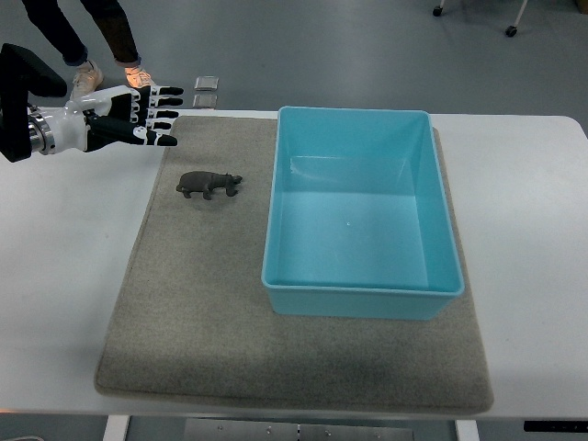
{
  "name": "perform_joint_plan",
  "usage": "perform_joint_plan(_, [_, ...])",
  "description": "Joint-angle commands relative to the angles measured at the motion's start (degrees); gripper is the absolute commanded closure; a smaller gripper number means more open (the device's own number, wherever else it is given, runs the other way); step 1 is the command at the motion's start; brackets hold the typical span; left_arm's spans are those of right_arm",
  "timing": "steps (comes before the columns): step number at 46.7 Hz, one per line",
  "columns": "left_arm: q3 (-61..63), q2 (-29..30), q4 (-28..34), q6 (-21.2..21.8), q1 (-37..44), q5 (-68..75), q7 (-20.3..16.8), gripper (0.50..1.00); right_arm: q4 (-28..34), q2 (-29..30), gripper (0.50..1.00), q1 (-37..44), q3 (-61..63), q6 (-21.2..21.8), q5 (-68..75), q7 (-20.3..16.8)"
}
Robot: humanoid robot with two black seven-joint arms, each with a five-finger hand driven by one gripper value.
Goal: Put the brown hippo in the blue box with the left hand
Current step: 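Move the left hand forward over the mat toward the brown hippo, then lower the left hand onto the brown hippo and close fingers around it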
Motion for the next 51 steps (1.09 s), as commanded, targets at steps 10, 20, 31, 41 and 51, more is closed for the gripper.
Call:
perform_joint_plan(10, [0.27,0.91,-4.07,2.07,-1.05,18.38,-5.61,0.514,0.00,0.00,0.564,-0.05,0.01,0.00,-0.02,-0.03])
perform_joint_plan(20, [0.62,0.99,-6.89,7.69,-1.49,29.90,-6.67,0.525,0.00,0.00,0.564,-0.05,0.01,0.00,-0.02,-0.03])
perform_joint_plan(31, [0.80,0.90,-9.26,12.44,-1.49,37.90,-8.16,0.527,0.00,0.00,0.564,-0.05,0.01,0.00,-0.02,-0.03])
perform_joint_plan(41, [2.11,0.20,-9.17,17.98,-1.05,45.28,-9.57,0.527,0.00,0.00,0.564,-0.05,0.01,0.00,-0.02,-0.03])
perform_joint_plan(51, [5.63,-1.55,-7.33,21.41,-1.58,48.97,-9.48,0.527,0.00,0.00,0.564,0.04,0.01,0.00,-0.02,0.06])
